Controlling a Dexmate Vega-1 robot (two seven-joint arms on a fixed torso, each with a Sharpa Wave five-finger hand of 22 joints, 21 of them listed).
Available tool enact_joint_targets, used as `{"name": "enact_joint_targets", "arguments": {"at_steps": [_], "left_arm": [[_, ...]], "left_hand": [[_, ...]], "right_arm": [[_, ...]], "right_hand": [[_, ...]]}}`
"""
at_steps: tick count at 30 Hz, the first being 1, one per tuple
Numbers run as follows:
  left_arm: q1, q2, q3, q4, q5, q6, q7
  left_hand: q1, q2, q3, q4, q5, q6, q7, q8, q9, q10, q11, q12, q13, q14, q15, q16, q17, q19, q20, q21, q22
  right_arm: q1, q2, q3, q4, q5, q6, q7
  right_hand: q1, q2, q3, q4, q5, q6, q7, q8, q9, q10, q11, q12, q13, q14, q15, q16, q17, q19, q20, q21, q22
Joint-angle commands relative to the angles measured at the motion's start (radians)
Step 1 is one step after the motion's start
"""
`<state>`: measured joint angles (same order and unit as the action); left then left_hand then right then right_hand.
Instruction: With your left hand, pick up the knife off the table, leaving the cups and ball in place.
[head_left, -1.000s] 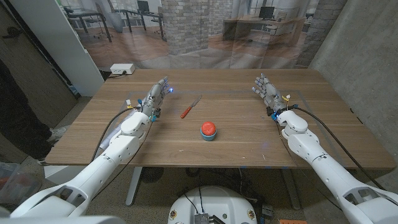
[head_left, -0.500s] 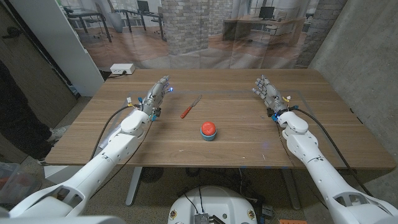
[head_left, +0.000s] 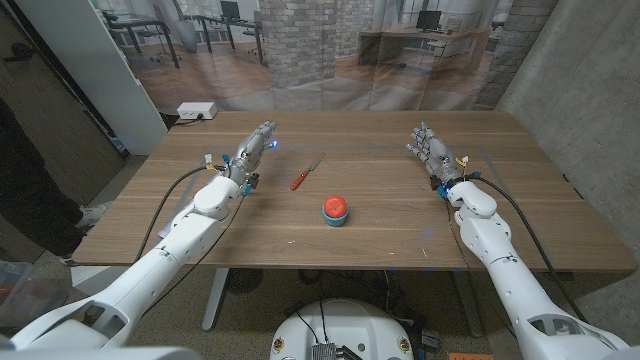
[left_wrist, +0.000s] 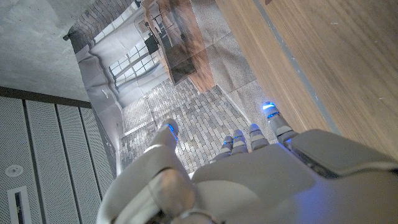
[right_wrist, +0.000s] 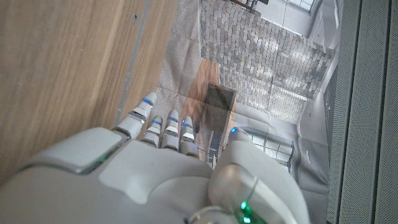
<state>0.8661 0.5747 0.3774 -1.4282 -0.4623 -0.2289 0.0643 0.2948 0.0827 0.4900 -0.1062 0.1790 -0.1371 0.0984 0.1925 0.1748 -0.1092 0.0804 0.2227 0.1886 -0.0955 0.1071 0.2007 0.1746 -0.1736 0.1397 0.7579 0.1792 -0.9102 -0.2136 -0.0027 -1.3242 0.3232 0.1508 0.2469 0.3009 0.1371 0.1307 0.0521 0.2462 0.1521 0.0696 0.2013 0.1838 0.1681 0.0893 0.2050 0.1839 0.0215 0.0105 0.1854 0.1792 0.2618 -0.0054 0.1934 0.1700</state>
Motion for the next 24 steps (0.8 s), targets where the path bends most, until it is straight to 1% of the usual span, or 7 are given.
{"name": "enact_joint_targets", "arguments": {"at_steps": [1, 11, 13, 15, 24], "left_arm": [[0.015, 0.024, -0.001, -0.059, 0.082, 0.03, 0.051], [0.021, 0.04, -0.002, -0.098, 0.135, 0.068, 0.076], [0.023, 0.044, -0.002, -0.107, 0.148, 0.078, 0.084], [0.024, 0.047, -0.003, -0.114, 0.159, 0.084, 0.09], [0.03, 0.06, -0.002, -0.158, 0.229, 0.135, 0.138]], "left_hand": [[0.023, -0.002, 0.003, -0.016, 0.0, 0.01, -0.001, 0.006, 0.003, 0.014, -0.001, 0.008, 0.005, 0.02, 0.006, 0.009, 0.004, -0.026, 0.014, -0.004, 0.004], [0.044, -0.001, 0.008, -0.031, 0.001, 0.02, 0.004, 0.007, 0.004, 0.031, -0.001, 0.012, 0.006, 0.039, 0.009, 0.012, 0.005, -0.014, 0.02, -0.007, 0.004], [0.052, 0.001, 0.011, -0.036, 0.001, 0.022, 0.005, 0.006, 0.005, 0.034, -0.001, 0.012, 0.006, 0.047, 0.02, 0.014, 0.005, -0.012, 0.022, -0.008, 0.004], [0.056, 0.002, 0.012, -0.038, 0.001, 0.022, 0.006, 0.006, 0.005, 0.037, 0.0, 0.013, 0.006, 0.05, 0.023, 0.014, 0.006, -0.011, 0.022, -0.009, 0.004], [0.087, -0.003, 0.018, -0.056, 0.0, 0.036, 0.01, 0.009, 0.006, 0.061, 0.006, 0.019, 0.008, 0.088, 0.023, 0.024, 0.008, 0.009, 0.026, -0.011, 0.005]], "right_arm": [[-0.016, 0.033, 0.041, -0.016, -0.032, -0.01, 0.022], [-0.025, 0.043, 0.052, -0.025, -0.041, -0.014, 0.027], [-0.025, 0.045, 0.053, -0.026, -0.042, -0.013, 0.028], [-0.026, 0.046, 0.054, -0.027, -0.043, -0.015, 0.028], [-0.025, 0.051, 0.057, -0.023, -0.046, -0.015, 0.031]], "right_hand": [[0.01, 0.001, 0.009, 0.001, -0.001, 0.006, -0.002, 0.003, 0.002, 0.004, 0.0, 0.003, 0.004, 0.012, -0.001, 0.006, 0.003, 0.011, 0.003, 0.004, 0.002], [0.01, 0.001, 0.01, 0.001, -0.004, 0.009, -0.001, 0.003, 0.003, 0.005, 0.0, 0.002, 0.004, 0.013, 0.001, 0.006, 0.003, 0.011, 0.004, 0.003, 0.002], [0.009, 0.001, 0.01, 0.001, -0.004, 0.01, -0.001, 0.003, 0.003, 0.005, 0.0, 0.002, 0.004, 0.013, 0.0, 0.006, 0.003, 0.012, 0.004, 0.003, 0.002], [0.009, 0.001, 0.01, 0.001, -0.004, 0.01, -0.001, 0.003, 0.003, 0.005, 0.0, 0.002, 0.004, 0.013, 0.001, 0.006, 0.003, 0.011, 0.004, 0.003, 0.002], [0.009, 0.001, 0.011, 0.002, -0.006, 0.012, -0.001, 0.003, 0.003, 0.005, 0.0, 0.001, 0.004, 0.014, 0.003, 0.006, 0.004, 0.012, 0.004, 0.003, 0.002]]}}
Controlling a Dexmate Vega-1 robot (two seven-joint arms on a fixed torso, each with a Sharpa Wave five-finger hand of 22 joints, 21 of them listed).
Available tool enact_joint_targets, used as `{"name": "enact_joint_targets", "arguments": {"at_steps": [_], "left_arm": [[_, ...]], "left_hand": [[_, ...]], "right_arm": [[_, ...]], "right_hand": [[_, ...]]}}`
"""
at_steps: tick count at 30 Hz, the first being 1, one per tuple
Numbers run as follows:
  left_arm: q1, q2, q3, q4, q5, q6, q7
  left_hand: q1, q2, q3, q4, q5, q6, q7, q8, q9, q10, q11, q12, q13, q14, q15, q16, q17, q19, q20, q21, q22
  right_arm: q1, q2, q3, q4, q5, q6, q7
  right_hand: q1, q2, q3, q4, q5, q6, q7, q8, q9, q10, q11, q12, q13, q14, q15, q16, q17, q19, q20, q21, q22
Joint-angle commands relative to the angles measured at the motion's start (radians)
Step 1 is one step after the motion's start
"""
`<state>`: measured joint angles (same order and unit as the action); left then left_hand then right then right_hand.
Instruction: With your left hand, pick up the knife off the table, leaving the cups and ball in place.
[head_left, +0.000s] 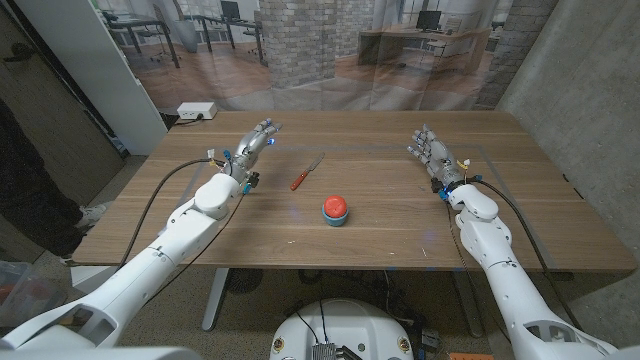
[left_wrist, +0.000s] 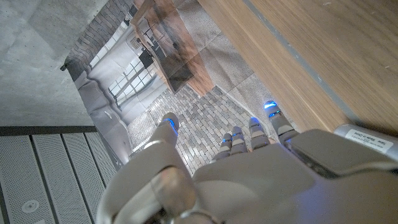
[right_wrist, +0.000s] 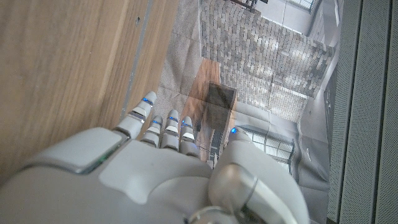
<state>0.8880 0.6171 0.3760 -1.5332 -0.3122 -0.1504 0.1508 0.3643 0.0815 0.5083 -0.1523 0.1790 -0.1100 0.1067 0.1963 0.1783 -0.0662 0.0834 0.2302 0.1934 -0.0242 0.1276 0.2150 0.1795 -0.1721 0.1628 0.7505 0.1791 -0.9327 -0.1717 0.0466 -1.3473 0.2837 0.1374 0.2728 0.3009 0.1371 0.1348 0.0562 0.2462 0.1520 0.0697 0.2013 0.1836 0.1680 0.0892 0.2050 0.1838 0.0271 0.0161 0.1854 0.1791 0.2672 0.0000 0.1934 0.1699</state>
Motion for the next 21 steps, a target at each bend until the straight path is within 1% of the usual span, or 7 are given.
{"name": "enact_joint_targets", "arguments": {"at_steps": [1, 4, 13, 15, 16, 19, 21], "left_arm": [[0.009, 0.02, 0.0, -0.06, 0.089, 0.064, 0.059], [0.012, 0.023, -0.001, -0.08, 0.113, 0.089, 0.08], [0.026, 0.03, -0.003, -0.162, 0.189, 0.201, 0.148], [0.029, 0.032, -0.003, -0.183, 0.205, 0.231, 0.161], [0.03, 0.033, -0.002, -0.193, 0.213, 0.245, 0.166], [0.028, 0.042, 0.006, -0.208, 0.249, 0.259, 0.176], [0.026, 0.044, 0.01, -0.209, 0.264, 0.257, 0.177]], "left_hand": [[0.019, -0.002, -0.001, -0.01, 0.0, 0.01, 0.002, 0.006, 0.003, 0.02, 0.002, 0.012, 0.004, 0.018, 0.002, 0.01, 0.003, 0.008, 0.003, -0.003, 0.006], [0.035, -0.011, -0.001, -0.017, 0.0, 0.023, 0.004, 0.009, 0.003, 0.04, 0.002, 0.018, 0.005, 0.044, 0.0, 0.017, 0.005, 0.021, 0.004, -0.004, 0.006], [0.059, -0.027, -0.004, -0.021, 0.0, 0.06, 0.009, 0.017, 0.004, 0.078, 0.004, 0.029, 0.008, 0.07, -0.007, 0.022, 0.008, 0.04, 0.002, -0.005, 0.007], [0.064, -0.032, -0.006, -0.021, 0.0, 0.067, 0.008, 0.018, 0.004, 0.088, 0.003, 0.032, 0.008, 0.075, -0.007, 0.023, 0.009, 0.044, 0.006, -0.006, 0.007], [0.067, -0.037, -0.007, -0.021, -0.001, 0.073, 0.003, 0.019, 0.004, 0.097, -0.002, 0.035, 0.009, 0.078, -0.011, 0.023, 0.009, 0.045, 0.002, -0.007, 0.007], [0.076, -0.046, -0.011, -0.019, 0.0, 0.081, 0.005, 0.018, 0.004, 0.106, 0.003, 0.036, 0.01, 0.087, -0.01, 0.024, 0.01, 0.047, 0.006, -0.011, 0.008], [0.08, -0.048, -0.012, -0.019, 0.0, 0.084, 0.002, 0.018, 0.004, 0.11, -0.001, 0.037, 0.01, 0.09, -0.013, 0.024, 0.011, 0.049, 0.002, -0.012, 0.008]], "right_arm": [[-0.002, 0.009, 0.008, 0.0, -0.008, -0.001, 0.005], [-0.001, 0.011, 0.009, 0.003, -0.008, 0.0, 0.006], [0.005, 0.013, 0.01, 0.015, -0.008, 0.005, 0.013], [0.007, 0.013, 0.01, 0.018, -0.008, 0.007, 0.014], [0.008, 0.014, 0.011, 0.019, -0.008, 0.008, 0.014], [0.01, 0.013, 0.012, 0.025, -0.007, 0.01, 0.018], [0.011, 0.013, 0.013, 0.026, -0.006, 0.011, 0.019]], "right_hand": [[0.008, 0.0, 0.006, -0.002, -0.006, 0.013, 0.0, 0.003, 0.003, 0.005, 0.0, 0.001, 0.004, 0.008, -0.003, 0.006, 0.004, 0.007, -0.002, 0.003, 0.002], [0.008, 0.0, 0.007, -0.002, -0.007, 0.013, 0.0, 0.003, 0.003, 0.005, 0.0, 0.001, 0.004, 0.008, -0.005, 0.006, 0.004, 0.006, -0.002, 0.003, 0.002], [0.007, 0.0, 0.007, -0.002, -0.009, 0.014, 0.0, 0.002, 0.003, 0.006, 0.0, 0.0, 0.004, 0.007, -0.004, 0.005, 0.004, 0.007, -0.001, 0.003, 0.002], [0.007, 0.0, 0.007, -0.002, -0.009, 0.014, 0.001, 0.002, 0.003, 0.006, 0.0, 0.0, 0.004, 0.007, -0.004, 0.005, 0.004, 0.007, -0.002, 0.003, 0.002], [0.007, 0.0, 0.007, -0.002, -0.009, 0.015, 0.001, 0.002, 0.003, 0.006, 0.0, 0.0, 0.004, 0.007, -0.004, 0.005, 0.004, 0.007, -0.001, 0.003, 0.002], [0.007, -0.001, 0.007, -0.002, -0.01, 0.015, 0.001, 0.002, 0.003, 0.006, 0.0, -0.001, 0.004, 0.008, -0.004, 0.005, 0.004, 0.007, -0.001, 0.002, 0.002], [0.007, -0.001, 0.007, -0.002, -0.01, 0.016, 0.001, 0.002, 0.003, 0.006, 0.0, -0.001, 0.004, 0.008, -0.003, 0.005, 0.004, 0.007, -0.001, 0.002, 0.002]]}}
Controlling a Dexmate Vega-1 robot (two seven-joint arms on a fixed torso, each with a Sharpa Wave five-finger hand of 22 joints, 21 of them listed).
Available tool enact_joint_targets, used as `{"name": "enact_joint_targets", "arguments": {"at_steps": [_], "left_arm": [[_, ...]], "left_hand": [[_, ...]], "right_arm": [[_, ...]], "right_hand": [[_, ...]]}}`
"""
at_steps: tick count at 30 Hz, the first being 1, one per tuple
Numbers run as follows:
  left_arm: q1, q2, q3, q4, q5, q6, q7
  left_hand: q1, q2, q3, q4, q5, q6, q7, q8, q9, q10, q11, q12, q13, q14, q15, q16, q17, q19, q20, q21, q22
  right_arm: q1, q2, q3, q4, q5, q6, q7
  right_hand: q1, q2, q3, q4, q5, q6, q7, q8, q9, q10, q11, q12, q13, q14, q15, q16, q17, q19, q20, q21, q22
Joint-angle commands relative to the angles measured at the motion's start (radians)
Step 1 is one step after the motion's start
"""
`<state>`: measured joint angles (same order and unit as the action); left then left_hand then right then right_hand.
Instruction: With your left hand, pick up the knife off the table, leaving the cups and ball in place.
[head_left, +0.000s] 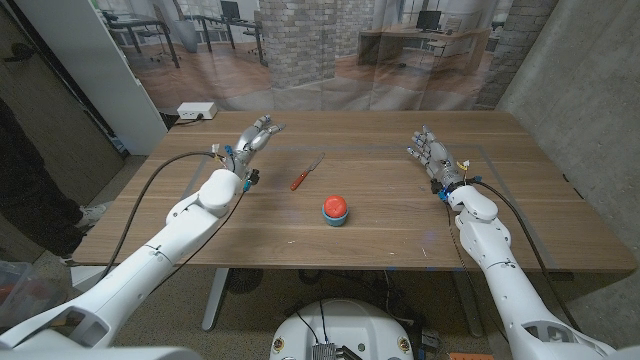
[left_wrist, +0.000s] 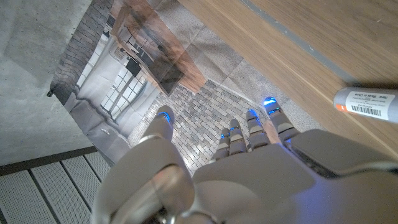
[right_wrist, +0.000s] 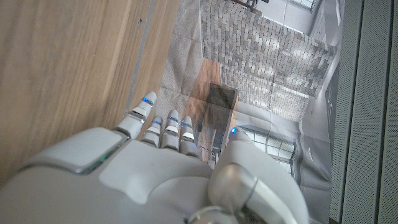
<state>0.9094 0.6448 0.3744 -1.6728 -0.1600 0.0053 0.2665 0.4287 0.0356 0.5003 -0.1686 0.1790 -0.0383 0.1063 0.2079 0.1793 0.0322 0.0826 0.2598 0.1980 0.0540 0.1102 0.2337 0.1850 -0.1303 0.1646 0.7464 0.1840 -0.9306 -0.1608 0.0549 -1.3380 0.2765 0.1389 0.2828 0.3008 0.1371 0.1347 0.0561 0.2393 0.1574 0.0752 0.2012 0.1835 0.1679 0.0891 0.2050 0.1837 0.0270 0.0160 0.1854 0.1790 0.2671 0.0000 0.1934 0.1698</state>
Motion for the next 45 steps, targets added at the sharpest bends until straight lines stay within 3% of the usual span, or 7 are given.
{"name": "enact_joint_targets", "arguments": {"at_steps": [1, 18, 37, 45], "left_arm": [[0.003, 0.018, 0.014, -0.068, 0.123, 0.097, 0.062], [-0.001, 0.048, 0.027, -0.114, 0.252, 0.149, 0.056], [0.009, 0.048, 0.043, -0.205, 0.375, 0.33, 0.073], [-0.018, 0.046, 0.079, -0.252, 0.444, 0.465, 0.052]], "left_hand": [[0.018, -0.003, -0.005, -0.003, 0.0, 0.013, 0.0, 0.006, 0.003, 0.012, -0.001, 0.007, 0.006, 0.012, 0.003, 0.005, 0.005, 0.008, -0.001, -0.008, 0.003], [0.056, -0.006, -0.006, -0.002, 0.002, 0.025, -0.001, 0.002, 0.004, 0.022, -0.005, 0.004, 0.008, 0.019, 0.0, 0.002, 0.007, 0.014, 0.003, -0.017, 0.004], [0.101, -0.012, -0.007, -0.004, 0.002, 0.054, 0.003, 0.004, 0.004, 0.059, -0.007, 0.012, 0.01, 0.054, -0.01, 0.011, 0.009, 0.038, 0.001, -0.021, 0.004], [0.11, -0.019, -0.015, 0.001, 0.001, 0.063, 0.006, 0.004, 0.004, 0.075, -0.004, 0.015, 0.011, 0.075, -0.011, 0.018, 0.011, 0.052, 0.003, -0.021, 0.004]], "right_arm": [[0.008, 0.003, 0.005, 0.016, 0.002, 0.009, 0.009], [-0.002, 0.002, 0.015, 0.013, 0.009, 0.013, 0.017], [-0.023, 0.008, 0.02, -0.003, 0.012, 0.016, 0.011], [-0.03, 0.011, 0.022, -0.003, 0.015, 0.019, 0.007]], "right_hand": [[0.007, -0.001, 0.007, -0.002, -0.004, 0.011, -0.004, 0.002, 0.003, 0.006, 0.0, -0.001, 0.004, 0.008, -0.003, 0.006, 0.004, 0.007, -0.002, 0.002, 0.002], [0.005, -0.001, 0.008, -0.002, -0.006, 0.013, -0.004, 0.002, 0.003, 0.006, 0.0, -0.002, 0.004, 0.009, -0.002, 0.005, 0.005, 0.007, -0.001, 0.002, 0.002], [0.003, -0.002, 0.008, -0.001, -0.009, 0.015, -0.003, 0.001, 0.003, 0.007, 0.0, -0.003, 0.005, 0.009, -0.002, 0.005, 0.005, 0.008, -0.002, 0.002, 0.002], [0.002, -0.002, 0.008, -0.001, -0.01, 0.017, -0.002, 0.001, 0.004, 0.007, 0.0, -0.003, 0.005, 0.01, -0.002, 0.005, 0.005, 0.008, -0.001, 0.002, 0.002]]}}
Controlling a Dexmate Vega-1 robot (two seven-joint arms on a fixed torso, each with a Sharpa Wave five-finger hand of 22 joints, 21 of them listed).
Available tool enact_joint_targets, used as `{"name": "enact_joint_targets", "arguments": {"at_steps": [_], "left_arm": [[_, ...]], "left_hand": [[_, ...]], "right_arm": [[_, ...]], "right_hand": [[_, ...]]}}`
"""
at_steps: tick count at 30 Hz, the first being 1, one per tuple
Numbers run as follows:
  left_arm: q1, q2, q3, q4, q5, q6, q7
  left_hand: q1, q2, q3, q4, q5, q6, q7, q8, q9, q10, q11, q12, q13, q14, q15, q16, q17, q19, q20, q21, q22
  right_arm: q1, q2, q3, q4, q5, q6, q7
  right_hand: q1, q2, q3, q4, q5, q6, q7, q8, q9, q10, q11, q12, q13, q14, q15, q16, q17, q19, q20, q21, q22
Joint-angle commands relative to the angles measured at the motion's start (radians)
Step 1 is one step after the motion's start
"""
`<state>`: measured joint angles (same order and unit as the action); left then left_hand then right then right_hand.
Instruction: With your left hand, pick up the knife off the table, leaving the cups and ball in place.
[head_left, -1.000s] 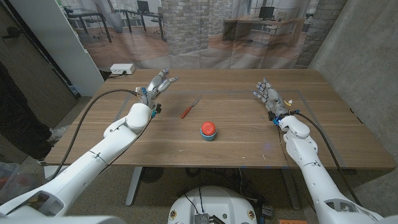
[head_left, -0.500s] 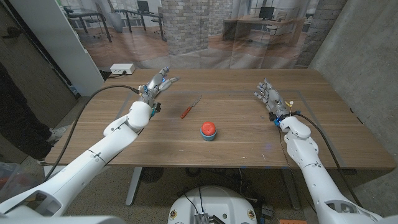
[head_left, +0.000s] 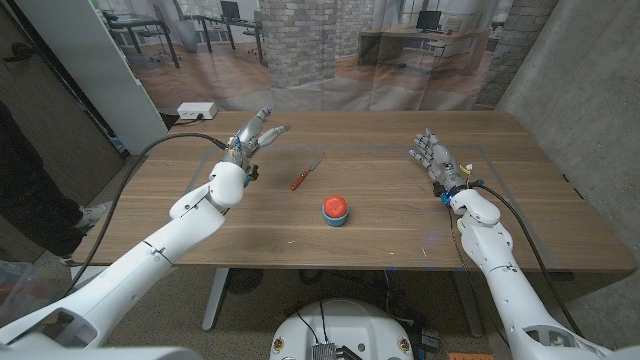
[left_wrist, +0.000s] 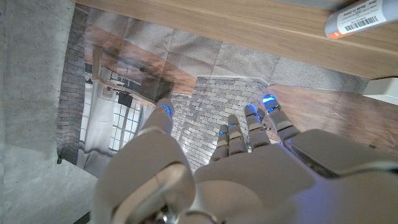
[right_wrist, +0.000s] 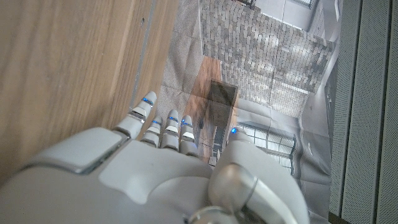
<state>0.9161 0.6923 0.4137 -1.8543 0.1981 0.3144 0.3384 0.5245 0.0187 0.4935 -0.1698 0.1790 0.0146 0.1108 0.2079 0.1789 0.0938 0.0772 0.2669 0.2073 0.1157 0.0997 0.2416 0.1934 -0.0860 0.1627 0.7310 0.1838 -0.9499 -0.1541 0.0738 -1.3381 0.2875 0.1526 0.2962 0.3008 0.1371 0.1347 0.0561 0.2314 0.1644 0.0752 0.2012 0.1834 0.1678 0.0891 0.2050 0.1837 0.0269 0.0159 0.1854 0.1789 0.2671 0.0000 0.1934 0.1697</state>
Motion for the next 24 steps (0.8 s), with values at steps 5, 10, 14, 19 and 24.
{"name": "enact_joint_targets", "arguments": {"at_steps": [5, 10, 14, 19, 24], "left_arm": [[-0.046, 0.001, 0.058, -0.089, 0.112, 0.217, -0.045], [-0.068, 0.005, 0.078, -0.103, 0.128, 0.269, -0.079], [-0.087, 0.009, 0.092, -0.112, 0.13, 0.301, -0.113], [-0.111, 0.014, 0.111, -0.119, 0.131, 0.332, -0.155], [-0.138, 0.016, 0.136, -0.123, 0.138, 0.366, -0.188]], "left_hand": [[0.015, -0.012, -0.016, 0.004, 0.0, 0.018, 0.0, 0.004, 0.005, 0.024, 0.004, 0.01, 0.002, 0.024, -0.004, 0.013, 0.004, 0.015, 0.004, -0.006, 0.004], [0.015, -0.018, -0.02, 0.005, 0.0, 0.019, 0.002, 0.003, 0.005, 0.025, 0.01, 0.009, 0.002, 0.026, -0.003, 0.014, 0.005, 0.017, 0.007, -0.007, 0.005], [0.01, -0.026, -0.028, 0.009, -0.001, 0.025, 0.005, 0.003, 0.005, 0.024, 0.011, 0.008, 0.003, 0.027, -0.004, 0.014, 0.007, 0.02, 0.005, -0.008, 0.005], [0.003, -0.038, -0.037, 0.012, -0.001, 0.03, 0.008, 0.003, 0.005, 0.026, 0.013, 0.007, 0.003, 0.03, -0.003, 0.015, 0.008, 0.023, 0.009, -0.009, 0.005], [-0.008, -0.05, -0.049, 0.017, 0.0, 0.034, 0.011, 0.002, 0.005, 0.028, 0.017, 0.007, 0.005, 0.037, 0.002, 0.018, 0.011, 0.027, 0.014, -0.01, 0.005]], "right_arm": [[-0.011, 0.006, 0.004, 0.0, 0.005, 0.009, -0.008], [-0.004, 0.005, 0.004, 0.01, 0.007, 0.017, -0.002], [0.003, 0.004, 0.003, 0.019, 0.008, 0.024, 0.004], [0.011, 0.002, 0.003, 0.029, 0.009, 0.028, 0.008], [0.011, 0.0, 0.006, 0.032, 0.012, 0.031, 0.011]], "right_hand": [[0.002, -0.003, 0.008, 0.0, -0.003, 0.011, -0.002, 0.001, 0.004, 0.007, 0.0, -0.004, 0.005, 0.009, -0.001, 0.005, 0.005, 0.008, 0.0, 0.002, 0.002], [0.001, -0.003, 0.008, 0.0, -0.003, 0.012, -0.002, 0.001, 0.004, 0.007, 0.0, -0.004, 0.005, 0.009, -0.001, 0.005, 0.005, 0.009, -0.001, 0.002, 0.002], [0.001, -0.004, 0.008, 0.0, -0.004, 0.012, -0.002, 0.001, 0.004, 0.007, 0.0, -0.004, 0.005, 0.009, -0.001, 0.005, 0.005, 0.009, -0.001, 0.002, 0.002], [0.0, -0.004, 0.008, 0.0, -0.004, 0.013, -0.001, 0.0, 0.004, 0.007, 0.0, -0.004, 0.005, 0.01, 0.0, 0.005, 0.005, 0.009, -0.001, 0.002, 0.002], [0.0, -0.005, 0.008, 0.0, -0.005, 0.014, -0.001, 0.001, 0.004, 0.007, 0.0, -0.004, 0.005, 0.01, -0.001, 0.005, 0.005, 0.008, 0.0, 0.001, 0.002]]}}
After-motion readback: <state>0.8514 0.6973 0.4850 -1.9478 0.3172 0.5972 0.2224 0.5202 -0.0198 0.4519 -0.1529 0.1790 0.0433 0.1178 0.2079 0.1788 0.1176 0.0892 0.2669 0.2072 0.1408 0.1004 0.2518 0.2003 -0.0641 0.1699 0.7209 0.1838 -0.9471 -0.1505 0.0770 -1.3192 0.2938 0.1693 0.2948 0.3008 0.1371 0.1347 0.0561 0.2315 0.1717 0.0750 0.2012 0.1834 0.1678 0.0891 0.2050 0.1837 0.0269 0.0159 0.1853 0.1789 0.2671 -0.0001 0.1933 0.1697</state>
